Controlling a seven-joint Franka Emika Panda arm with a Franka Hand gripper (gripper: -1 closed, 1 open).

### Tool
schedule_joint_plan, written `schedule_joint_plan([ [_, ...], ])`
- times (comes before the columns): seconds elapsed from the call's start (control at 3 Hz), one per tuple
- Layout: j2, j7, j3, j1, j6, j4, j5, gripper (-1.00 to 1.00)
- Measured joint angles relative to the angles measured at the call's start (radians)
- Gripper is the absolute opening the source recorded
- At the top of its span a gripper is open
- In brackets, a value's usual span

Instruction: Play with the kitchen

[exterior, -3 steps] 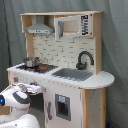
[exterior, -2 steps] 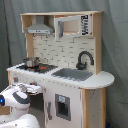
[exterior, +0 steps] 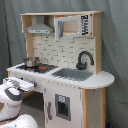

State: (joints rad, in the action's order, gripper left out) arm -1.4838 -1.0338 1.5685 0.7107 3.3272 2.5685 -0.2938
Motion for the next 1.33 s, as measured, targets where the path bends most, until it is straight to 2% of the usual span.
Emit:
schedule_joint_plan([
  [0.33,0.0,-0.004,-0.048,-0.067,-0.063,-0.001,0.0,1.0],
  [0.67,0.0,-0.003,-0.084,-0.102,-0.139,-0.047,0.0,1.0],
  [1.0,-0.002,0.006,-0.186,-0.103,-0.152,-0.055,0.0,1.0],
  [1.33,-0.009,0.005,-0.283,-0.108,-0.193,-0.048,0.0,1.0],
])
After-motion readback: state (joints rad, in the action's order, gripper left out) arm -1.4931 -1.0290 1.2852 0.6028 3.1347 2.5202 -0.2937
